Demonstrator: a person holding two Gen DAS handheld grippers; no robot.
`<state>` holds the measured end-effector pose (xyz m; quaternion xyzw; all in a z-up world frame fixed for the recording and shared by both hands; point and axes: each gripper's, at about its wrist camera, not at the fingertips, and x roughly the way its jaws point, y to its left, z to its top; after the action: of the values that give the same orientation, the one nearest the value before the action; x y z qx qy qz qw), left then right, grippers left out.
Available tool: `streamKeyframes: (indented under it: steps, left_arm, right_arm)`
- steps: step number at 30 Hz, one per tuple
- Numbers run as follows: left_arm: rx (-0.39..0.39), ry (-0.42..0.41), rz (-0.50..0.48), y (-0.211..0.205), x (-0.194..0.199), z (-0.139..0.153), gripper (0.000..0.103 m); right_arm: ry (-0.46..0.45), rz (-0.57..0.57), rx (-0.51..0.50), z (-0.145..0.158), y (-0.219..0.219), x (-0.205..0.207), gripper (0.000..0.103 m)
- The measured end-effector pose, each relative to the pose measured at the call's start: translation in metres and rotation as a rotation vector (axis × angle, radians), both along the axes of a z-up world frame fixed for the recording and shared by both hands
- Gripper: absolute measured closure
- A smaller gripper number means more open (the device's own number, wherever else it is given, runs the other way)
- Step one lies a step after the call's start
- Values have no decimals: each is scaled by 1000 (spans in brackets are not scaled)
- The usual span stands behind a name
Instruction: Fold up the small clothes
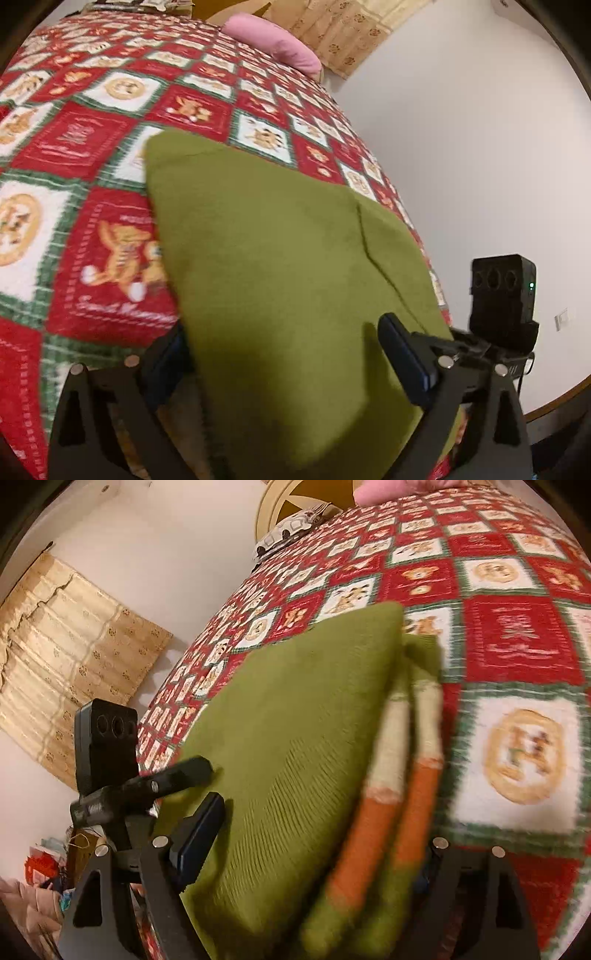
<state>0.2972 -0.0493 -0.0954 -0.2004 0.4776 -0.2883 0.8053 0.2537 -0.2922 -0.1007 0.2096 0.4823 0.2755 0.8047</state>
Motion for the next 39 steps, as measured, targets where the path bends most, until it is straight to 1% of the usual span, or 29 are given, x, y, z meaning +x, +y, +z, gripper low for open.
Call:
streamKeyframes:
  steps: [1,2,3,4,5,6,7,8,10,11,12,13,15,17,20,23,26,29,35,39]
  left_arm:
    - [8,-10,-2,-4,-1,1,9]
    - [9,-19,-8,-6,-3,2,24]
    - [15,-20,-2,-3,-3,2,36]
    - [12,-21,10,-1,-3,2,39]
    - [-9,-13,18,4,-1,1,52]
    - [-39,-4,32,9,-1,1,60]
    - [-56,-2,38,12,-1,3,62]
    - [-50,-12,38,10,-2,6,63]
    - [12,-66,29,2,-9,18,65]
    - [31,-90,23,-2,-12,22,66]
    - [49,-116,16,-5,-15,29,67]
    - [65,-140,8,-8,-20,35,67]
    - [79,-173,-3,-12,-26,44,67]
    - [77,-192,-19,-14,-34,52,67]
    - [72,-218,-45,-15,-46,63,67]
    - [76,-258,-96,-28,-58,79,67]
    - [69,-291,-144,-46,-69,95,67]
    - [57,-324,-209,-68,-83,111,67]
    - [-19,-345,-360,-140,-110,134,67]
    - [-32,-351,-471,-200,-131,137,67]
  right_arm:
    - [1,-13,21,-2,-1,2,22]
    - [2,-33,40,-4,-4,3,43]
    - [20,-58,72,-9,-10,4,52]
    - [32,-75,109,-12,-11,3,57]
    - [28,-95,121,-12,-13,0,60]
    - [14,-111,104,-9,-12,-5,61]
    - [-10,-126,74,-4,-7,-12,63]
    - [-32,-145,47,1,-4,-17,63]
    - [-88,-198,-35,16,9,-30,64]
    - [-125,-218,-95,24,16,-37,64]
    - [-180,-241,-192,37,28,-48,65]
    - [-212,-260,-250,45,35,-58,65]
    - [-275,-305,-361,62,50,-75,65]
    - [-345,-340,-466,78,67,-95,65]
    - [-398,-376,-504,97,73,-114,65]
    - [-418,-410,-516,115,70,-129,65]
    - [-434,-458,-502,130,57,-152,65]
    - [-455,-499,-531,146,40,-177,65]
    - [-457,-621,-598,178,-22,-232,65]
    - [-411,-713,-620,182,-74,-264,65]
